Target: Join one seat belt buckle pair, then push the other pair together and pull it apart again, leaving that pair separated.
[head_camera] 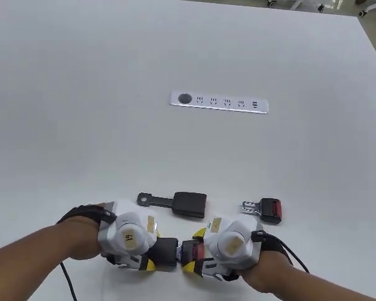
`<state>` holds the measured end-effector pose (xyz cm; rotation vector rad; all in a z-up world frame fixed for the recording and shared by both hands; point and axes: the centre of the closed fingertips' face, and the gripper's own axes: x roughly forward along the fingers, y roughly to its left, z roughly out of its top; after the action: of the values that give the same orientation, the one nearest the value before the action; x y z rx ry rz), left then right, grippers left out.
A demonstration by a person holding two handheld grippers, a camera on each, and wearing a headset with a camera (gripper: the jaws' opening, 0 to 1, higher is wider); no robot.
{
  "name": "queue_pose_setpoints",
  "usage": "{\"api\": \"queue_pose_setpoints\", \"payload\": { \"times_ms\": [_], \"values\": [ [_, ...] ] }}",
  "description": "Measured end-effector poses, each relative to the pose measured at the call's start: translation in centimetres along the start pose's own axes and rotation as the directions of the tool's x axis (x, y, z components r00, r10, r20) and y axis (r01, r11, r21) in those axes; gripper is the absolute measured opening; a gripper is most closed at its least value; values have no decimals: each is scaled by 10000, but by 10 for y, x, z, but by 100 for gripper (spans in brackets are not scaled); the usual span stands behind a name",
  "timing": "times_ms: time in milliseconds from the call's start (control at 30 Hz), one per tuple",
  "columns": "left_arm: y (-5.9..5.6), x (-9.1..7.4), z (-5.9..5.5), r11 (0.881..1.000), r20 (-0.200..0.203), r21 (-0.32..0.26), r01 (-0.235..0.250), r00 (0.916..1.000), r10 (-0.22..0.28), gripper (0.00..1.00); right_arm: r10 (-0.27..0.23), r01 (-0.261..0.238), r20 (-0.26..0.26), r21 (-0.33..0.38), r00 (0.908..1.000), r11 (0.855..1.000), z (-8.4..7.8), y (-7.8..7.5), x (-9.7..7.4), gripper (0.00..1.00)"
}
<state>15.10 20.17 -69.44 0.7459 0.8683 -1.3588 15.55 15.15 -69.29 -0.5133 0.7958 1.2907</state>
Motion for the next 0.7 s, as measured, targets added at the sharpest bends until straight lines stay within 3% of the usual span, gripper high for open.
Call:
{"api": "queue_pose_setpoints", "payload": {
  "times_ms": [33, 67, 133, 700],
  "values": [
    [0, -1, -4, 10000, -191, 24, 75, 9998, -74, 34, 25, -25, 87, 71, 10000, 10000, 4, 2, 0, 34],
    [2, 0, -1, 10000, 26, -1, 66, 10000, -66, 34, -27, 32, -441, 126, 9990, 9999, -7, 2, -4, 34],
    [3, 0, -1, 10000, -27, 50, 86, 10000, -86, 34, 0, 0, -32, -54, 10000, 10000, 2, 0, 0, 34],
    [3, 0, -1, 9999, 8, 122, 62, 10000, -63, 34, -47, 48, 44, -91, 10000, 9999, 3, 1, 0, 34]
  ]
}}
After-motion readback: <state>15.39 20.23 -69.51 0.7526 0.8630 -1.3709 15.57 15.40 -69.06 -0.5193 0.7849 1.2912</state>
